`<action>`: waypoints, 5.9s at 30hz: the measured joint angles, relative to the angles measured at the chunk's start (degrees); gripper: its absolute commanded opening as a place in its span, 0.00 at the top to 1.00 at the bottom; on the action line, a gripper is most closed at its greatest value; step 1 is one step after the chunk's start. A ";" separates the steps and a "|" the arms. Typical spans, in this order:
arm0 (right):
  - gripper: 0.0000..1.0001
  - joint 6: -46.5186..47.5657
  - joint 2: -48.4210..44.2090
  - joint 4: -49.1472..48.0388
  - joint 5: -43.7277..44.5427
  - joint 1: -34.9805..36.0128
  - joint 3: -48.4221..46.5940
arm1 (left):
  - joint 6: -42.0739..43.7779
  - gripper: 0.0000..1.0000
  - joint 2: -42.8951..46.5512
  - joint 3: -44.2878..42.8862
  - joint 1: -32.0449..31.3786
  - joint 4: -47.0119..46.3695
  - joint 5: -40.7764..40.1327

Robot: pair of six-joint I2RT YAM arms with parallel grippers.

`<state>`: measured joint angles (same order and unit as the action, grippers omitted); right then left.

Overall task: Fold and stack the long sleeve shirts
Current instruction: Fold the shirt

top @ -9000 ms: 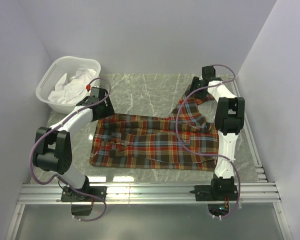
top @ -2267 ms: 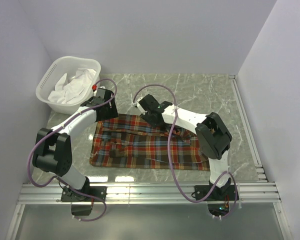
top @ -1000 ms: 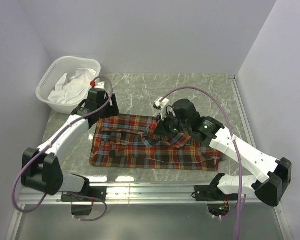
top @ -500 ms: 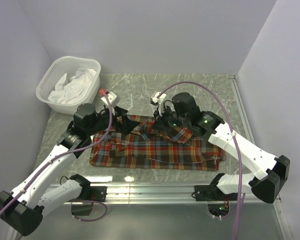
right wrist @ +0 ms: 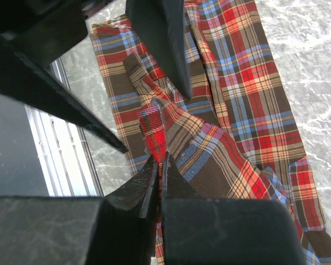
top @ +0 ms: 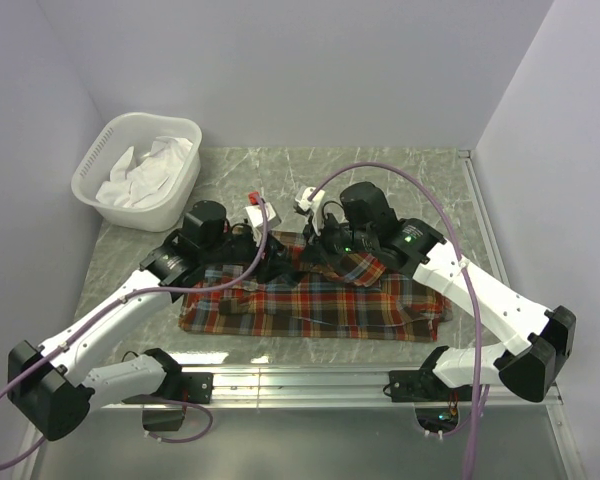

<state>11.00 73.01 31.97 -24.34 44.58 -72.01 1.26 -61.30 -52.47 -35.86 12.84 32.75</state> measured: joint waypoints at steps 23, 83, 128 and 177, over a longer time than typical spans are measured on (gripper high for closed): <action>0.43 -11.08 -6.32 -1.95 4.52 -11.98 0.09 | -1.84 0.99 0.57 -9.27 -4.26 16.48 8.09; 0.49 -30.27 -11.58 -5.40 21.84 -22.62 25.73 | -15.89 1.00 -29.66 -19.67 12.24 20.57 -11.91; 0.49 -31.76 -10.58 -9.20 20.22 -22.62 30.62 | -27.56 0.59 -32.46 -16.06 18.95 32.37 -29.68; 0.49 -54.05 -4.04 -38.12 4.57 -49.05 47.47 | -42.56 0.25 -27.61 -2.56 8.57 6.93 -34.91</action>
<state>-43.05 68.97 -6.15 -19.77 -4.47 -24.53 -41.30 -88.90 -55.02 -27.29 19.77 -2.15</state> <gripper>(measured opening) 0.513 0.753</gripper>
